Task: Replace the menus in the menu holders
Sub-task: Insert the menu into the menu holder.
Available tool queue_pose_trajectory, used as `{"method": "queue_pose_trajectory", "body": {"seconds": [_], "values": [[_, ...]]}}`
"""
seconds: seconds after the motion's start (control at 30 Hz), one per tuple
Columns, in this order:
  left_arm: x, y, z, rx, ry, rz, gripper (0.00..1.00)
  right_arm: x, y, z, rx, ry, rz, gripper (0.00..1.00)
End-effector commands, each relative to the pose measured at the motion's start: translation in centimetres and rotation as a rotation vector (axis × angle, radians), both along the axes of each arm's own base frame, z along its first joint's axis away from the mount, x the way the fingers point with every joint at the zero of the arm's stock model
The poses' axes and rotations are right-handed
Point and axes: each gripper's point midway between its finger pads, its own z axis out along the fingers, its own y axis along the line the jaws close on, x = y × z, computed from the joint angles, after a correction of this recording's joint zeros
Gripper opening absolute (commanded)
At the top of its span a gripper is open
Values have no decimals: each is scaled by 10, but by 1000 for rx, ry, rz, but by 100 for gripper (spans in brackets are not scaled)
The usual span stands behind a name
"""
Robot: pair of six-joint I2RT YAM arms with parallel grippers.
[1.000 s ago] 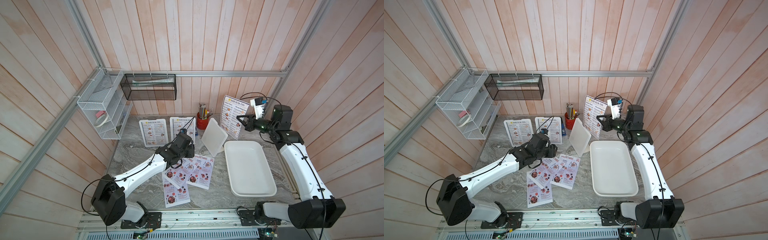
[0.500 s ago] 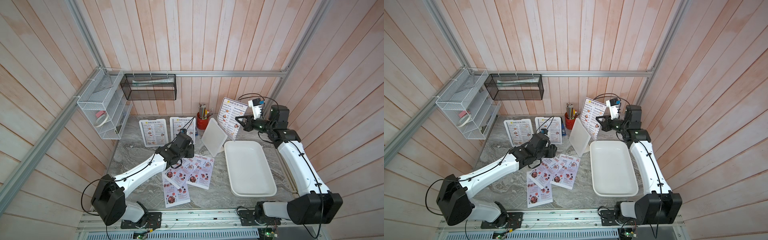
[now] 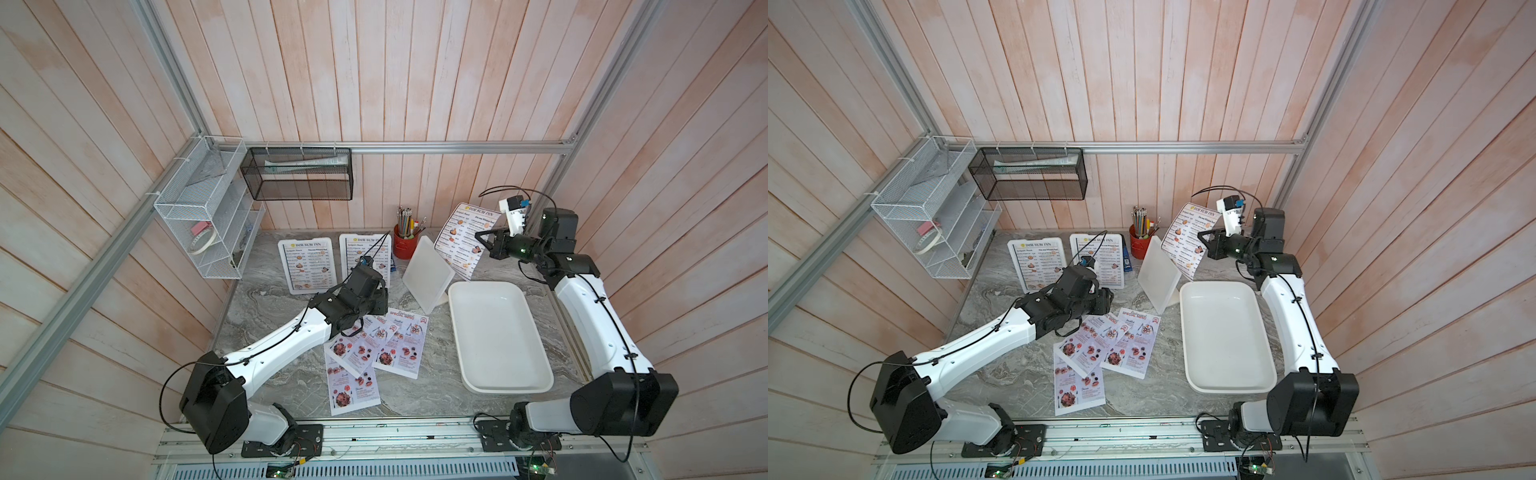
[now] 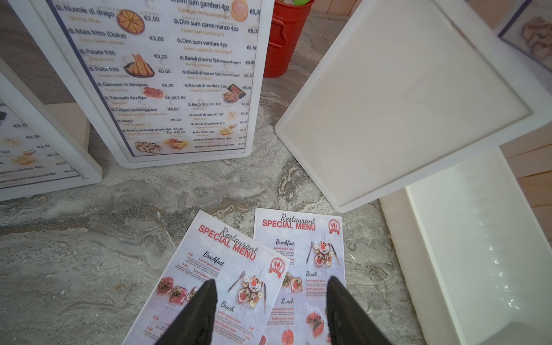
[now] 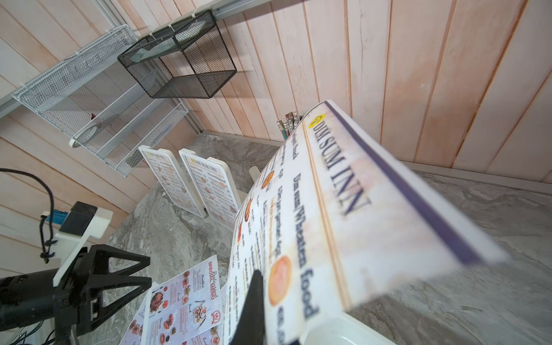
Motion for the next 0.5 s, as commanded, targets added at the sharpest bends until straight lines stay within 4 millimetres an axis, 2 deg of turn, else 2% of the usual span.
{"method": "queue_pose_trajectory", "body": {"seconds": [0.0,0.17,0.47], "values": [[6,0,14,2,-28,-1,61,-2,-3,15,8,-37,-6,0],[6,0,14,1,-30,1,61,4,-5,5,-11,-9,-15,0],[8,-1,14,4,-27,2,61,13,-15,8,-22,-19,-46,0]]}}
